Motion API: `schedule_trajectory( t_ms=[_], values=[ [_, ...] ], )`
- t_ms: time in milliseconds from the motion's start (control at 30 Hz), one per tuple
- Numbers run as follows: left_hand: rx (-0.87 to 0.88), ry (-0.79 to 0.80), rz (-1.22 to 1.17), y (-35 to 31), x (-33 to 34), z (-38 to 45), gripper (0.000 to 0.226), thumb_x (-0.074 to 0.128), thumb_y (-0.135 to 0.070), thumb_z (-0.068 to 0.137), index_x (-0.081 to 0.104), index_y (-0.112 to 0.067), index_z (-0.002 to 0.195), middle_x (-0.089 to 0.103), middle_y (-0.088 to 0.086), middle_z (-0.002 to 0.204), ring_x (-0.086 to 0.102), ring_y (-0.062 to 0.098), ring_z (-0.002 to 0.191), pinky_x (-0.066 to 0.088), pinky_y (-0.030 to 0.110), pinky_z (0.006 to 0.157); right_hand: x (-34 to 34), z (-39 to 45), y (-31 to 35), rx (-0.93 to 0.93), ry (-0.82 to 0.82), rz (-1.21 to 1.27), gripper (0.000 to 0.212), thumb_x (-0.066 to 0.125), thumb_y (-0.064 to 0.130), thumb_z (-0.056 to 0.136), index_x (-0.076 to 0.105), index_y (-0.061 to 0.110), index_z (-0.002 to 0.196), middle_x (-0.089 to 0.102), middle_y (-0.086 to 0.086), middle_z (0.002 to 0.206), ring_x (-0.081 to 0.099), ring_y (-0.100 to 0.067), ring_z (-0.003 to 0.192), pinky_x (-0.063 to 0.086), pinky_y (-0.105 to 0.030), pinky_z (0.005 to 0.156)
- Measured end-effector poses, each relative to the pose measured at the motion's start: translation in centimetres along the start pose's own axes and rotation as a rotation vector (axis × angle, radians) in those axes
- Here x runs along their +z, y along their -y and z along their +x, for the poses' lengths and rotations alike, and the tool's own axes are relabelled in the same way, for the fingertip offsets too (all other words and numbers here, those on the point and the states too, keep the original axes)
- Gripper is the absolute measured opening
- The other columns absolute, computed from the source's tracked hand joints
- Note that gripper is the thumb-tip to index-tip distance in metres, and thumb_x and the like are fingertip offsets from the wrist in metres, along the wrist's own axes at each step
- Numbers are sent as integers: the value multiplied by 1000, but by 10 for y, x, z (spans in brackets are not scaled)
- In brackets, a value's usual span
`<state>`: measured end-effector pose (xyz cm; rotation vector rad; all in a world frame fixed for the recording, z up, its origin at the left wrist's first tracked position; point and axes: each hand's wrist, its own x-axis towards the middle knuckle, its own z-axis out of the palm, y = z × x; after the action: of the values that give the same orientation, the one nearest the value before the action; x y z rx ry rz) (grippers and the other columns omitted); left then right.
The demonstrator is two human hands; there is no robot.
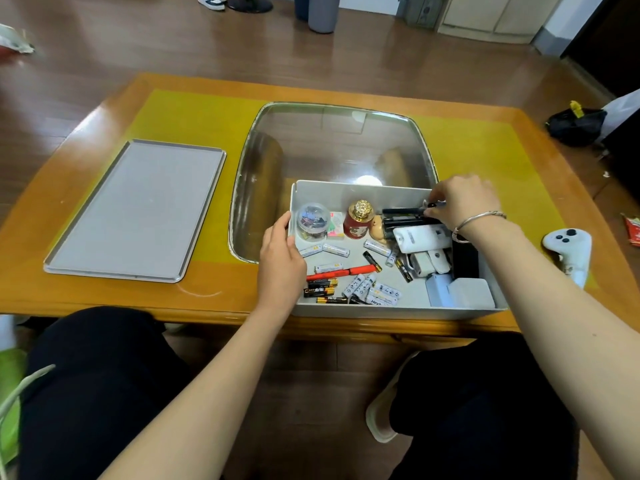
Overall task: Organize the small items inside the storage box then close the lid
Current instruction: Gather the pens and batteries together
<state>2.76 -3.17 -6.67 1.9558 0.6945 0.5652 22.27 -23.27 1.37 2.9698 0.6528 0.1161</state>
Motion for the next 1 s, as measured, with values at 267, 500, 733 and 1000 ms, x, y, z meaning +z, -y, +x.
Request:
schedule_trajectory(
  t_ms=[267,500,733,1000],
  values=[
    [3,-4,-14,0,0,0,40,40,-14,102,39,-20,142,43,1,142,43,8,124,49,16,80,-11,-17,21,-49,-220,109,25,66,31,83,67,16,104,62,-10,109,47,-31,105,32,-38,84],
    [5,-12,-16,0,0,-1,40,40,-13,102,40,-19,141,44,1,141,44,7,122,48,15,81,10,-65,93,-519,193,297,17,64,29,86,68,19,99,66,-2,101,58,-20,96,49,-34,83],
    [14,-13,-2,-3,-1,-1,40,39,-10,101,41,-18,140,45,2,139,45,10,123,52,33,93,43,-61,118,-505,306,104,16,62,22,84,62,21,100,63,-1,105,59,-22,95,49,-32,73],
    [4,-15,-30,-2,-1,0,41,41,-10,101,42,-18,141,45,1,139,43,3,118,50,20,84,38,-54,119,-465,220,185,10,59,22,80,65,20,88,65,-2,90,60,-23,88,43,-28,71]
  ],
)
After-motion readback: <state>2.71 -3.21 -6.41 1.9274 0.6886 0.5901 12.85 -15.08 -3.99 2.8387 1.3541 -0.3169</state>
